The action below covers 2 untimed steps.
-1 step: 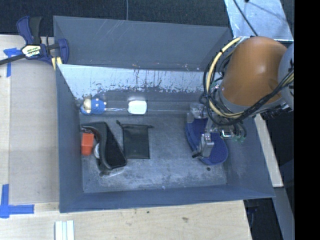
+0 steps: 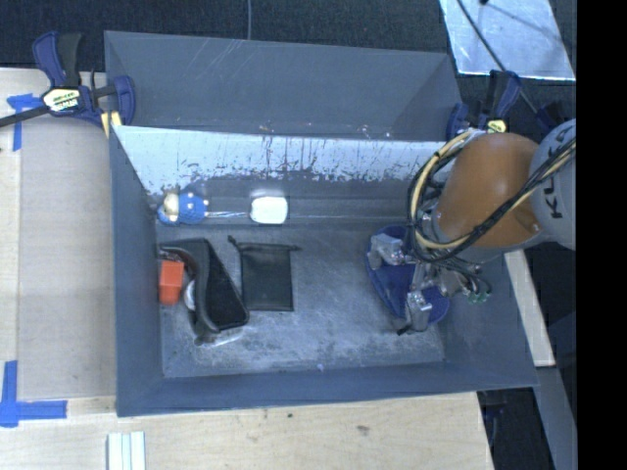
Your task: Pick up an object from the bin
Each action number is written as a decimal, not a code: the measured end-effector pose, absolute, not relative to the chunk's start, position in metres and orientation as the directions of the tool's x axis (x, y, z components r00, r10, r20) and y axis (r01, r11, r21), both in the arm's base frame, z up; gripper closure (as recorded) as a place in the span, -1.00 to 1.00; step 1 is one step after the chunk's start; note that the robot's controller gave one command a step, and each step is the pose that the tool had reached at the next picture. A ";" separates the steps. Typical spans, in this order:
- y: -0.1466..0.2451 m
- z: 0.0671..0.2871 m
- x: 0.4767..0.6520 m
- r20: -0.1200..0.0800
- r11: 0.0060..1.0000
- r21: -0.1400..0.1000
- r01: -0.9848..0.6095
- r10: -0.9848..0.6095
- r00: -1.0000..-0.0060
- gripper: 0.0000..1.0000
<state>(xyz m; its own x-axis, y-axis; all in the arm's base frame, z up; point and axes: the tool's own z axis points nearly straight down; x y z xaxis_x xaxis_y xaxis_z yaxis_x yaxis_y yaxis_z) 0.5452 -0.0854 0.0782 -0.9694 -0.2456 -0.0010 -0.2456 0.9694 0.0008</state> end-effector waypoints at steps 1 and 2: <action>-0.128 0.071 0.523 -0.002 0.998 0.000 -0.069 -0.069 -0.998 -1.00; -0.158 0.089 0.489 0.001 0.919 0.004 -0.394 -0.394 -0.919 -1.00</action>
Offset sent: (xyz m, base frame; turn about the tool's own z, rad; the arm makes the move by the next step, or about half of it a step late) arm -0.0231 -0.0416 -0.0082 0.1780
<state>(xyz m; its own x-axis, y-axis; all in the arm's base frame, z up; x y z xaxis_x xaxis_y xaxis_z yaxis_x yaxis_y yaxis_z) 0.4893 -0.1578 0.0891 -0.9193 -0.3935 0.0010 -0.3935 0.9193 0.0039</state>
